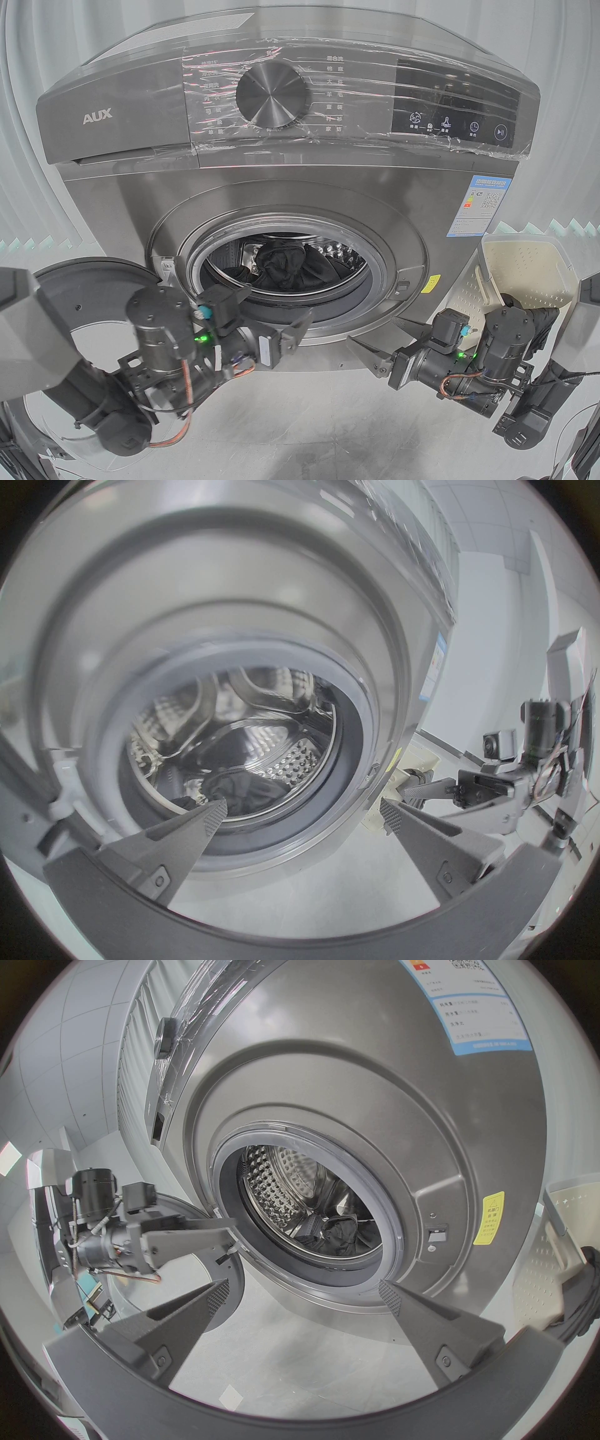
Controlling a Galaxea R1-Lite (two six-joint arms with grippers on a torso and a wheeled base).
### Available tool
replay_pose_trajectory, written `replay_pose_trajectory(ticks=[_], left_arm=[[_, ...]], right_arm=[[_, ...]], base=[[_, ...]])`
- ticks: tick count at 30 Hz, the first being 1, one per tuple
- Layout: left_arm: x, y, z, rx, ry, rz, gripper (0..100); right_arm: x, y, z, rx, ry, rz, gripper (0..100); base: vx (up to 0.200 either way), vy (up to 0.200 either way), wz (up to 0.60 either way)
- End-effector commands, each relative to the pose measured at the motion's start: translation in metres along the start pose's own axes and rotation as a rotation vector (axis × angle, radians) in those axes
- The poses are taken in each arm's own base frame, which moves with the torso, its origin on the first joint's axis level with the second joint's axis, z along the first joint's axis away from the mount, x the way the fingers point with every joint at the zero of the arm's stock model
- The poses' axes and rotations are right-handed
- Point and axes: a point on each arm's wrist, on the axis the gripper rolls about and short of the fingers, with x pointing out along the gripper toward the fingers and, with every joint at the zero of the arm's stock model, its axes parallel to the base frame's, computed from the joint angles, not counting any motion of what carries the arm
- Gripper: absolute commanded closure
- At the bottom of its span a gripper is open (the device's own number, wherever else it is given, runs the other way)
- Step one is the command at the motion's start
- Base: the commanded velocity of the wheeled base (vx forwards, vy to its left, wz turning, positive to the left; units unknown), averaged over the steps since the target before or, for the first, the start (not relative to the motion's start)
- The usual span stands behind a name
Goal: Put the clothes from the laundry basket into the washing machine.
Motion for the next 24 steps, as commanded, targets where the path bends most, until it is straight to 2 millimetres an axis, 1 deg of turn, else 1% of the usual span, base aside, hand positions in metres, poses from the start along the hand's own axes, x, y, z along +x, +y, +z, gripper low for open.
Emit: replay_pose_trajectory(ticks=[1, 2, 3, 4, 5, 7, 8, 9, 10, 12, 14, 15, 17, 18, 19, 21, 24], left_arm=[[-0.080, 0.010, 0.023, -0.052, -0.072, -0.003, 0], [-0.085, 0.011, 0.023, -0.051, -0.073, 0.002, 0], [-0.096, 0.012, 0.024, -0.058, -0.084, 0.011, 0], [-0.097, 0.012, 0.024, -0.059, -0.084, 0.013, 0], [-0.109, 0.014, 0.026, -0.062, -0.099, 0.013, 0], [-0.122, 0.016, 0.025, -0.065, -0.105, 0.009, 0], [-0.129, 0.017, 0.020, -0.064, -0.090, 0.007, 0], [-0.131, 0.017, 0.018, -0.064, -0.084, 0.008, 0], [-0.140, 0.019, 0.011, -0.055, -0.061, 0.012, 0], [-0.150, 0.021, 0.005, -0.051, -0.044, 0.022, 0], [-0.159, 0.023, 0.008, -0.063, -0.067, 0.037, 0], [-0.160, 0.023, 0.009, -0.065, -0.071, 0.040, 0], [-0.175, 0.026, 0.015, -0.099, -0.114, 0.053, 0], [-0.181, 0.026, 0.017, -0.101, -0.126, 0.051, 0], [-0.189, 0.028, 0.017, -0.093, -0.124, 0.057, 0], [-0.198, 0.031, 0.016, -0.085, -0.118, 0.078, 0], [-0.216, 0.041, 0.012, -0.073, -0.109, 0.170, 0]], right_arm=[[-0.020, 0.001, 0.010, -0.023, -0.028, -0.038, 0], [-0.022, 0.000, 0.010, -0.024, -0.028, -0.043, 0], [-0.029, -0.001, 0.012, -0.030, -0.029, -0.050, 0], [-0.029, -0.001, 0.012, -0.030, -0.029, -0.050, 0], [-0.037, -0.002, 0.015, -0.033, -0.038, -0.056, 0], [-0.046, -0.004, 0.018, -0.034, -0.047, -0.067, 0], [-0.051, -0.005, 0.019, -0.033, -0.048, -0.071, 0], [-0.053, -0.004, 0.019, -0.033, -0.050, -0.071, 0], [-0.062, -0.004, 0.021, -0.031, -0.055, -0.073, 0], [-0.073, -0.004, 0.022, -0.033, -0.060, -0.075, 0], [-0.084, -0.006, 0.023, -0.032, -0.062, -0.082, 0], [-0.086, -0.006, 0.023, -0.032, -0.062, -0.084, 0], [-0.099, -0.010, 0.022, -0.038, -0.064, -0.113, 0], [-0.101, -0.010, 0.025, -0.040, -0.079, -0.124, 0], [-0.104, -0.011, 0.028, -0.035, -0.102, -0.142, 0], [-0.108, -0.012, 0.033, -0.035, -0.137, -0.165, 0], [-0.117, -0.010, 0.042, -0.063, -0.192, -0.169, 0]], base=[[0.000, 0.000, 0.00], [0.000, 0.000, 0.00], [0.000, 0.000, 0.00], [0.000, 0.000, 0.00], [0.000, 0.000, 0.00], [0.000, 0.000, 0.00], [0.000, 0.000, 0.00], [0.000, 0.000, 0.00], [0.000, 0.000, 0.00], [0.000, 0.000, 0.00], [0.000, 0.000, 0.00], [0.000, 0.000, 0.00], [0.000, 0.000, 0.00], [0.000, 0.000, 0.00], [0.000, 0.000, 0.00], [0.000, 0.000, 0.00], [0.000, 0.000, 0.00]])
